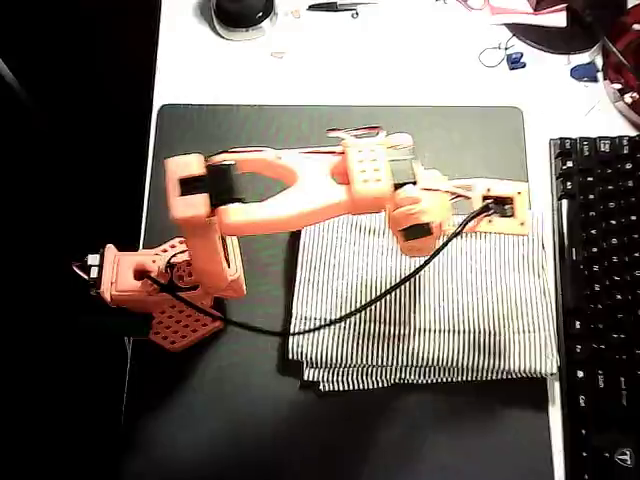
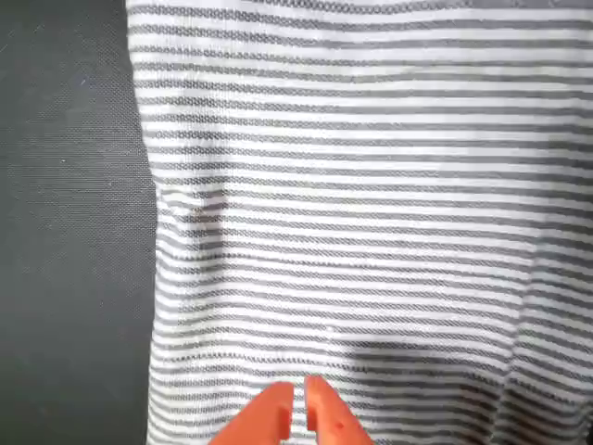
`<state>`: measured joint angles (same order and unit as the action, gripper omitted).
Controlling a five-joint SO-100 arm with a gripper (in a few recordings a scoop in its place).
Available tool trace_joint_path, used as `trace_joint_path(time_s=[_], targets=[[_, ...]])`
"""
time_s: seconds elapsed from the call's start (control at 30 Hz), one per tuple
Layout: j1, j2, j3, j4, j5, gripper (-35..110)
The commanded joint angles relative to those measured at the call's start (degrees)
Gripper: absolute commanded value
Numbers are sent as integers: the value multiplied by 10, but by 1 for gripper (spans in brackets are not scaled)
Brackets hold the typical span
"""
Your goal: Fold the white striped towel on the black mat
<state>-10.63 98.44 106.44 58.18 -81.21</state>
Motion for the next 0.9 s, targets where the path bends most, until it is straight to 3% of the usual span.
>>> trace_joint_path(time_s=[0.0, 0.5, 0.87], targets=[[20, 145, 101, -31, -21, 0], [52, 664, 507, 23, -25, 0], [53, 790, 595, 64, 1, 0]])
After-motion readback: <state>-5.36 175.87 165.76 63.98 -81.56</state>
